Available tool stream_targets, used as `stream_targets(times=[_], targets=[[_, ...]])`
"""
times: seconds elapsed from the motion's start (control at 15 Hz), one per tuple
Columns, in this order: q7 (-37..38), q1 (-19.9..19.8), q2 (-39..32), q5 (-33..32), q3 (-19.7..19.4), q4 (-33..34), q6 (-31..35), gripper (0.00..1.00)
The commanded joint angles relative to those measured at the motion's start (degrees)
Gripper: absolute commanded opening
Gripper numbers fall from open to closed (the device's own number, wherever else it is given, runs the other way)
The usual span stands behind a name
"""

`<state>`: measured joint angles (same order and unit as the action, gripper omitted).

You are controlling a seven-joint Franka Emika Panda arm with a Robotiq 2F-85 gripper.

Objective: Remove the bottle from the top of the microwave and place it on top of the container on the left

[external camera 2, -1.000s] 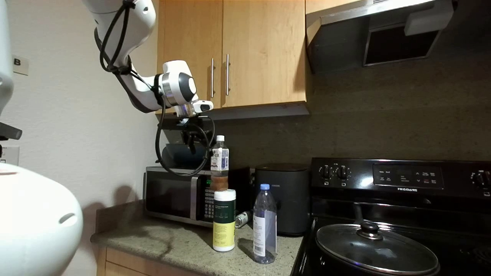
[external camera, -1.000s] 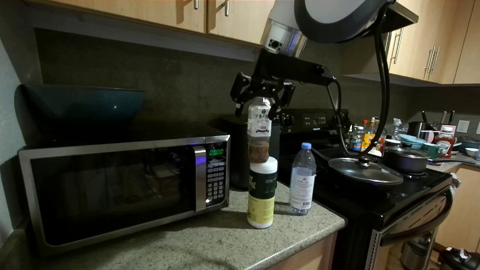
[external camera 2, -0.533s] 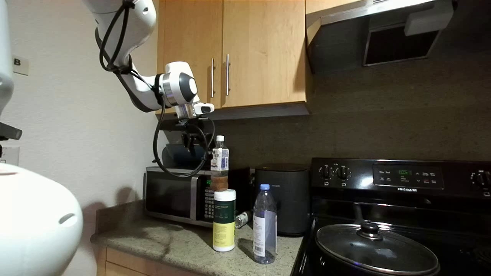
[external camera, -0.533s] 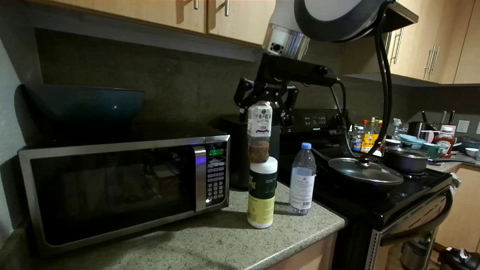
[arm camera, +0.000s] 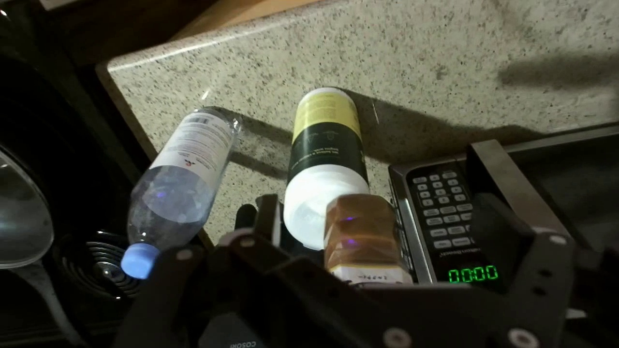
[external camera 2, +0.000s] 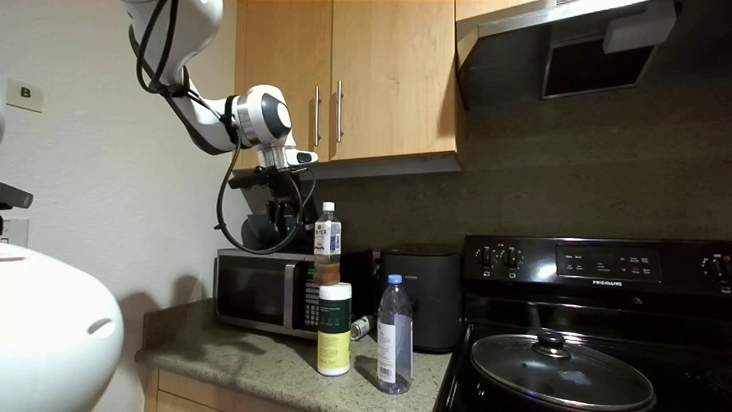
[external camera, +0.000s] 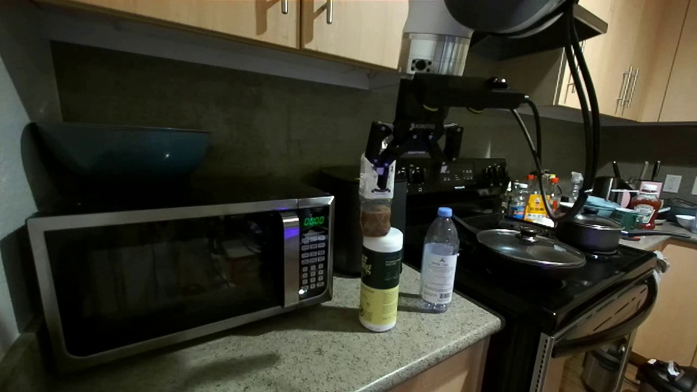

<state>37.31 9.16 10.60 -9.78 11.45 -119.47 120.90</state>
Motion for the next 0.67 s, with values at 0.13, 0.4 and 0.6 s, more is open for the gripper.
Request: stream_targets(times=[0.13,0.4,0.6], targets=[[3.0,-0.8,6.1,1.0,1.2,-2.9,-7.4,1.0],[6.2,-0.8,9.3,2.0,1.7,-5.0,-7.2,1.0],[4.9,-1.2,7.7,0.9,2.1,-3.1,-8.0,1.0]])
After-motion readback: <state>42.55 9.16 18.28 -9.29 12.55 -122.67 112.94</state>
